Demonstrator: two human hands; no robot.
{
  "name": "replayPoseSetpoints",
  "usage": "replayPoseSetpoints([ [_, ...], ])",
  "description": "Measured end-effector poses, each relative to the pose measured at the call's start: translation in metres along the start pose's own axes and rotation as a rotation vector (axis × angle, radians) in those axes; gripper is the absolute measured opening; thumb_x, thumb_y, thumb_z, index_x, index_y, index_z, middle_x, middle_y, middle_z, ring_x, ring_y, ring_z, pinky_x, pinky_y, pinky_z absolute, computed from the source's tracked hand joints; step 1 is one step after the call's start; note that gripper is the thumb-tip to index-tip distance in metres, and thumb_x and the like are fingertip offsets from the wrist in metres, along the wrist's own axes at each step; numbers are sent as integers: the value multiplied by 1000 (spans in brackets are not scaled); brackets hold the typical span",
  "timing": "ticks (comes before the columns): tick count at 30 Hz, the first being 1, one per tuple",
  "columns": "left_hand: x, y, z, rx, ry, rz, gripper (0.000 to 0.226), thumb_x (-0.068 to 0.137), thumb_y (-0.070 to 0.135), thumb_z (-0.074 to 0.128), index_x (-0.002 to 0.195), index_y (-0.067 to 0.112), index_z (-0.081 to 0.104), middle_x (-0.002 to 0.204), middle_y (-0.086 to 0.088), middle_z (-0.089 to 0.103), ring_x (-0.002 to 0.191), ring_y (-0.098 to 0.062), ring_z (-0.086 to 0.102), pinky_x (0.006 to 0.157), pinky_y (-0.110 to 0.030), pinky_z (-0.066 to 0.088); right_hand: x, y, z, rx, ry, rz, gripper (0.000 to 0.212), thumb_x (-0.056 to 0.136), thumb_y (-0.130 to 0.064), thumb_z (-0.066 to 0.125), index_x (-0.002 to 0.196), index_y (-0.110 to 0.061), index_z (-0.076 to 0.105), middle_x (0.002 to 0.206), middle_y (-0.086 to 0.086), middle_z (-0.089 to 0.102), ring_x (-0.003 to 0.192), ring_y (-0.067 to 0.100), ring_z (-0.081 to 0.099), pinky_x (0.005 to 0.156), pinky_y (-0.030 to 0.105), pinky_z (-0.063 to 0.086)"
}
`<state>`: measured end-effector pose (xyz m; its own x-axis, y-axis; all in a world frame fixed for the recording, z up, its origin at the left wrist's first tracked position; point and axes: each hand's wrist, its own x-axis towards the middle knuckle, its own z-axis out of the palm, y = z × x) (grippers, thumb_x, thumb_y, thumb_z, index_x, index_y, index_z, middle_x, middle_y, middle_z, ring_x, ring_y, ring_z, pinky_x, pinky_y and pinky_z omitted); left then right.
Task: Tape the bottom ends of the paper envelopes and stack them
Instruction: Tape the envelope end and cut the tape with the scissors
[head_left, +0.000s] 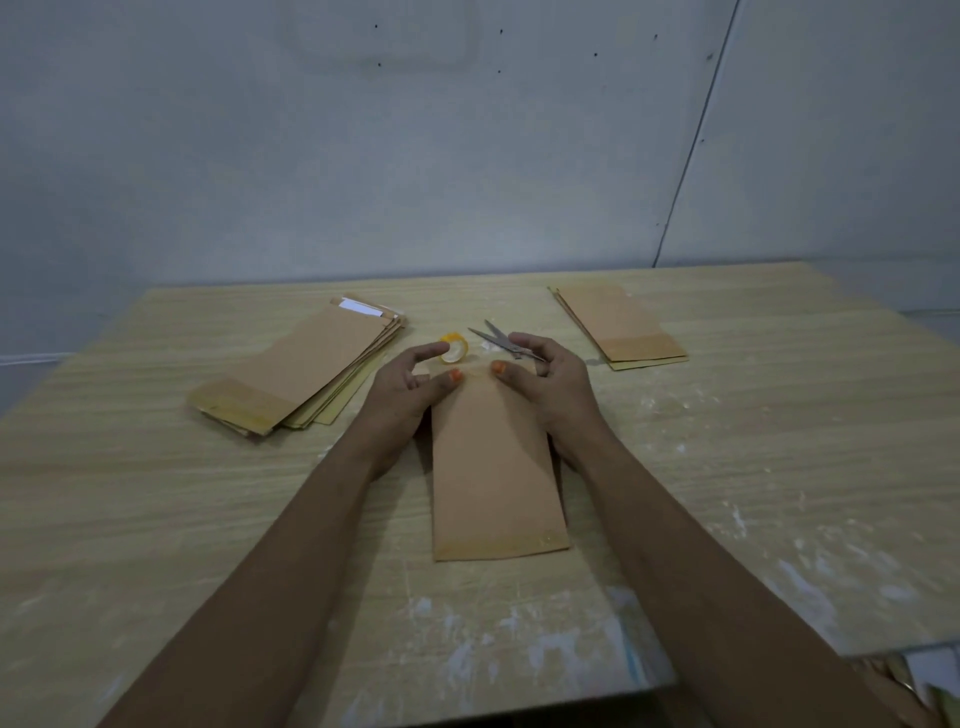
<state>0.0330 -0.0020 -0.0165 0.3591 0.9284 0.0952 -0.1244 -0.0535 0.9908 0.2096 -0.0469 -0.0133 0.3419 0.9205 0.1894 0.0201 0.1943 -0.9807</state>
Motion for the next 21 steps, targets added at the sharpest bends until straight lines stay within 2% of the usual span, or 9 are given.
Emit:
replayPoseSetpoints([
  [2,1,-1,2,6,23,9,33,91,9,68,122,17,62,81,-19,70,70,-22,67,66,-30,54,0,-2,-2,25,10,0,34,81,-8,78,109,-22,66,104,11,73,82,15,68,71,29,56],
  [5,5,-3,6,-12,98,20,32,91,10,69,121,15,63,80,-16,72,66,-20,68,63,-29,55,0,-6,-6,53,20,31,37,85,-4,73,118,-16,64,97,6,72,81,12,69,69,24,57],
  [9,7,-1,17,-58,143,5,30,92,13,69,121,16,63,76,-7,72,62,-14,66,54,-26,53,2,-5,-12,62,68,19,42,82,-4,75,118,-21,63,85,28,62,76,21,62,74,40,57],
  [11,9,-1,23,-68,161,20,30,92,13,70,120,14,63,80,-7,73,64,-13,67,55,-27,54,4,-4,-13,31,161,-23,41,80,-7,79,114,-22,63,81,12,65,74,12,64,73,31,55],
  [13,11,0,29,-68,188,41,30,91,13,70,120,12,63,85,-9,74,67,-12,67,60,-28,54,4,-5,-14,-5,280,-81,36,77,-10,82,105,-25,63,89,2,68,76,5,65,72,23,54],
  [15,12,0,33,-52,203,54,30,91,13,70,121,10,62,87,-11,73,67,-11,66,60,-26,53,5,-5,-16,-36,379,-152,31,76,-10,83,96,-23,62,92,0,68,80,8,65,72,22,53],
  [18,14,0,31,-40,204,77,31,92,13,70,121,9,61,87,-10,74,66,-10,65,60,-25,53,7,-6,-18,-76,433,-199,20,78,-11,81,89,-17,65,92,-1,67,79,11,63,67,18,51],
  [21,13,1,29,-44,207,94,30,92,13,69,121,9,61,84,-5,75,69,-10,66,61,-26,55,9,-5,-17,-89,439,-200,13,80,-13,79,81,-22,70,92,3,70,78,17,67,69,26,55],
])
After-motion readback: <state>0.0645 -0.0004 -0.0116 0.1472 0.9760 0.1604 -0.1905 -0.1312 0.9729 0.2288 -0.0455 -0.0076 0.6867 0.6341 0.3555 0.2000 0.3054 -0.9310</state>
